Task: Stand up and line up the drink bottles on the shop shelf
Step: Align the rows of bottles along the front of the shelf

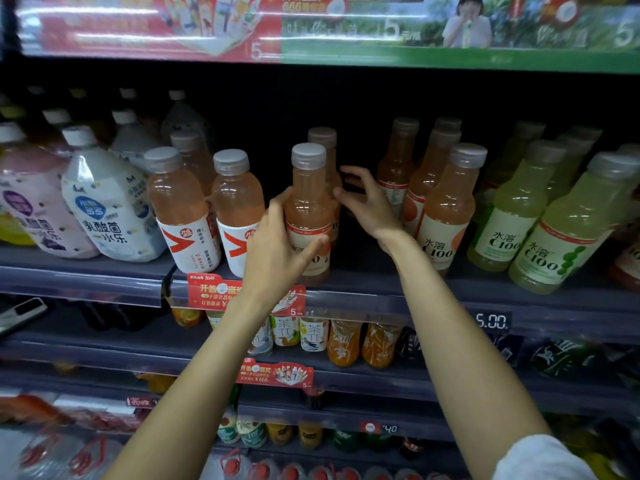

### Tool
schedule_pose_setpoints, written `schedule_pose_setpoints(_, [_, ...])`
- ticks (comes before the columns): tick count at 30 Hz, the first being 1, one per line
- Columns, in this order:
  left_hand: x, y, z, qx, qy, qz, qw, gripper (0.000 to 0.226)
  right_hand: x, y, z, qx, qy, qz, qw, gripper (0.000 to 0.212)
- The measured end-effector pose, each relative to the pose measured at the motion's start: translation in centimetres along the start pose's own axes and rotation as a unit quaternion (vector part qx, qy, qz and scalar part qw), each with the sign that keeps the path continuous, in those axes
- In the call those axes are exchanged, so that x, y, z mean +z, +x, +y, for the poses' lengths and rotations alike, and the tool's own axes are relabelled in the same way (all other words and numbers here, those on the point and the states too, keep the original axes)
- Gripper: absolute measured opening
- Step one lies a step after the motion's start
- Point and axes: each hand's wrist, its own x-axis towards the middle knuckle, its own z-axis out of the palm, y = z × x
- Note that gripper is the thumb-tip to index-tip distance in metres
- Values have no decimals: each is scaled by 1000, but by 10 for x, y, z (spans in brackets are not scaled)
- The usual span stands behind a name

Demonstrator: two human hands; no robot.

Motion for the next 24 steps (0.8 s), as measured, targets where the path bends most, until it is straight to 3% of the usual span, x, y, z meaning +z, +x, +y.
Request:
schedule_pose_setpoints(6, [1,0,2,-4,2,3,1000,78,4,12,-12,5,8,-59,998,52])
schedule_pose_setpoints(18, [2,-1,1,-10,-1,8,1000,82,11,11,-9,-10,-2,-42,999,47])
schedule_pose_setpoints(24, [2,-2,2,-11,1,8,1000,83,10,10,-15,38,39,-33,998,33])
